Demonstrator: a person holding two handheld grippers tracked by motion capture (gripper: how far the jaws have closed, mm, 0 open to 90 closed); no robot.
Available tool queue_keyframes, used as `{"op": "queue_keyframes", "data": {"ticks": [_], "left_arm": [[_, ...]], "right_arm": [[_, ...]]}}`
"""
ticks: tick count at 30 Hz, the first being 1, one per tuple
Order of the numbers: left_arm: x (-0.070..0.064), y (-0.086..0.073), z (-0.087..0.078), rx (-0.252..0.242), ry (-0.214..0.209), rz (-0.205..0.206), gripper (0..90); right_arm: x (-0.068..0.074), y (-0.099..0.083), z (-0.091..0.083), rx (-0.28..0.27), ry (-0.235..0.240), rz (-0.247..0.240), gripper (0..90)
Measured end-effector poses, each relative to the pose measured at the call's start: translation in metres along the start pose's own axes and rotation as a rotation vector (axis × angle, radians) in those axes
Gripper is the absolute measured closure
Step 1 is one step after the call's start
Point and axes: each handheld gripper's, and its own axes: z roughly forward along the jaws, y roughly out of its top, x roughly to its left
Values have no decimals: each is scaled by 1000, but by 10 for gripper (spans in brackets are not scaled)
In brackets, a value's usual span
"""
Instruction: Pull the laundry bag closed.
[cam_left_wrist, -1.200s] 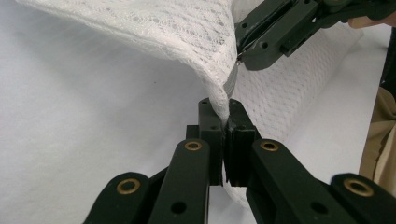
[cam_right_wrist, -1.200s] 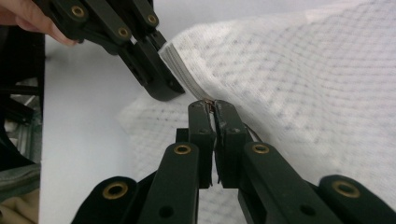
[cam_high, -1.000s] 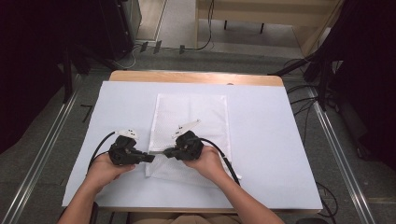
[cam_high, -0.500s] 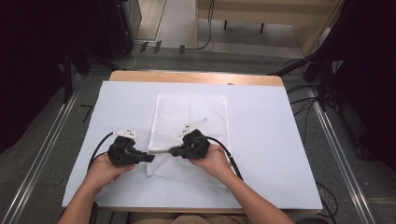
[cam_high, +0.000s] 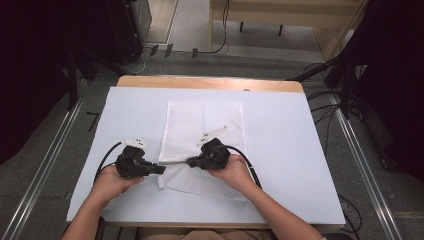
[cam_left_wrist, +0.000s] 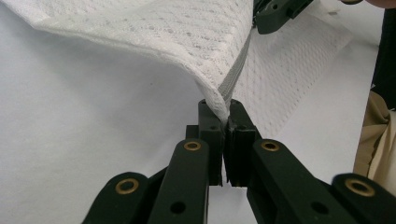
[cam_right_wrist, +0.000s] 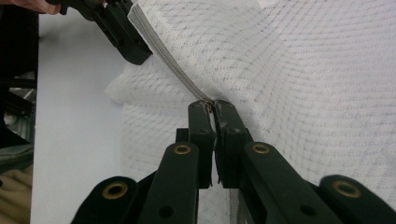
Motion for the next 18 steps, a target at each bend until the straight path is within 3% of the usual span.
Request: {"op": "queue_keyframes", "data": {"ticks": [8,12,18], "left_arm": [[2,-1,0,5,-10,-6,879],[3,-2,-1,7,-16,-23,879],[3,-3,-1,6,-13,-15,878]], "right_arm": [[-2,-3,-4,4,-12,3,882],[-6,-5,-7,5,-10,33,881],[-6,-7,-10,6,-9,33,881]]}}
